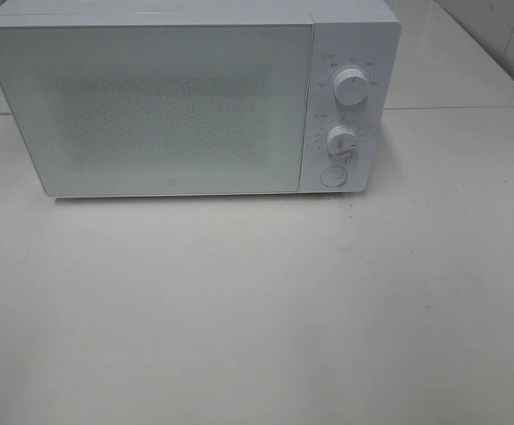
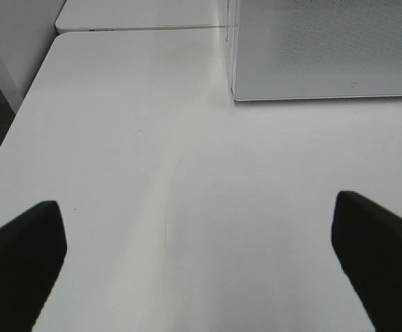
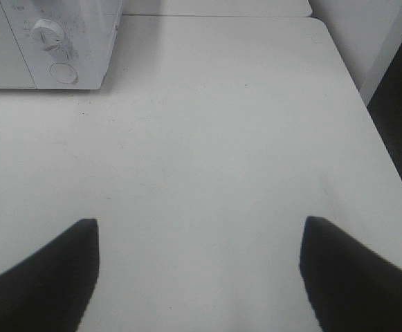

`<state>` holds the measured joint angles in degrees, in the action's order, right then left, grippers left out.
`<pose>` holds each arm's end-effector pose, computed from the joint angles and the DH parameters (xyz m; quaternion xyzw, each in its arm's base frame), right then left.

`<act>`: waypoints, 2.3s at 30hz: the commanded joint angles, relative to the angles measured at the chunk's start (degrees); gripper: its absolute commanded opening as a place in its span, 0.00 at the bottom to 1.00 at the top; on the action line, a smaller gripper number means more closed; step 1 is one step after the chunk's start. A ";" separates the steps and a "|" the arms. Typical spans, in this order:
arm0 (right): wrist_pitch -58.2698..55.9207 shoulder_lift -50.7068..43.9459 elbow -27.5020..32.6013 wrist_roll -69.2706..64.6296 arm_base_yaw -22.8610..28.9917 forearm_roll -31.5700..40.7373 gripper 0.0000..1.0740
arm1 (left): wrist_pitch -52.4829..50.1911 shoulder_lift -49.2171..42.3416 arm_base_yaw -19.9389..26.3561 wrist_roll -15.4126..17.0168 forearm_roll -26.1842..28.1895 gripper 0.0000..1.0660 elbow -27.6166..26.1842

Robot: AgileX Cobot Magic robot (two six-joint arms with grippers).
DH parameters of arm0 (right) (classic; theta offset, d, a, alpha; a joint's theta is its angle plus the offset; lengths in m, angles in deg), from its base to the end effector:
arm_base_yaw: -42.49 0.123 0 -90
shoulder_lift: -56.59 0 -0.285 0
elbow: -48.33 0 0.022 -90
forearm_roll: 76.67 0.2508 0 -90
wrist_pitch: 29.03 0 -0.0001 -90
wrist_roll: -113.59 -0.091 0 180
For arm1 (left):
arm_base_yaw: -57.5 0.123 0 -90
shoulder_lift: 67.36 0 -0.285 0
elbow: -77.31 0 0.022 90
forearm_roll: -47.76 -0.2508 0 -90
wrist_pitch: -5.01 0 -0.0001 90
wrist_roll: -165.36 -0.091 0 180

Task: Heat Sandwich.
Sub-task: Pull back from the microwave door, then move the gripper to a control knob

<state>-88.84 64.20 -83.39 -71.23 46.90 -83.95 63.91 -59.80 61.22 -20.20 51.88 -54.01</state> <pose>-0.0048 -0.0104 0.2806 0.0052 0.8449 -0.0205 0.5344 -0.0036 -0.0059 0.2796 0.0144 0.8434 0.0075 0.5371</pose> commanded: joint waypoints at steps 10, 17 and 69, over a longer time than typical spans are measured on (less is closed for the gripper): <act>0.46 -1.60 0.00 -0.06 -0.46 -0.23 0.71 | 0.06 -1.55 0.17 0.17 0.46 0.95 0.17; 2.35 1.60 -2.52 0.11 -0.46 -0.17 0.71 | 0.06 -1.55 0.17 0.17 0.46 0.95 0.17; 62.74 56.78 -3.04 -0.06 -0.46 0.34 0.71 | 0.06 -1.55 0.17 0.17 0.46 0.95 0.17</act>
<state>-29.89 119.66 -86.20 -71.23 46.90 -83.61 63.91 -59.80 61.22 -20.20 51.88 -54.01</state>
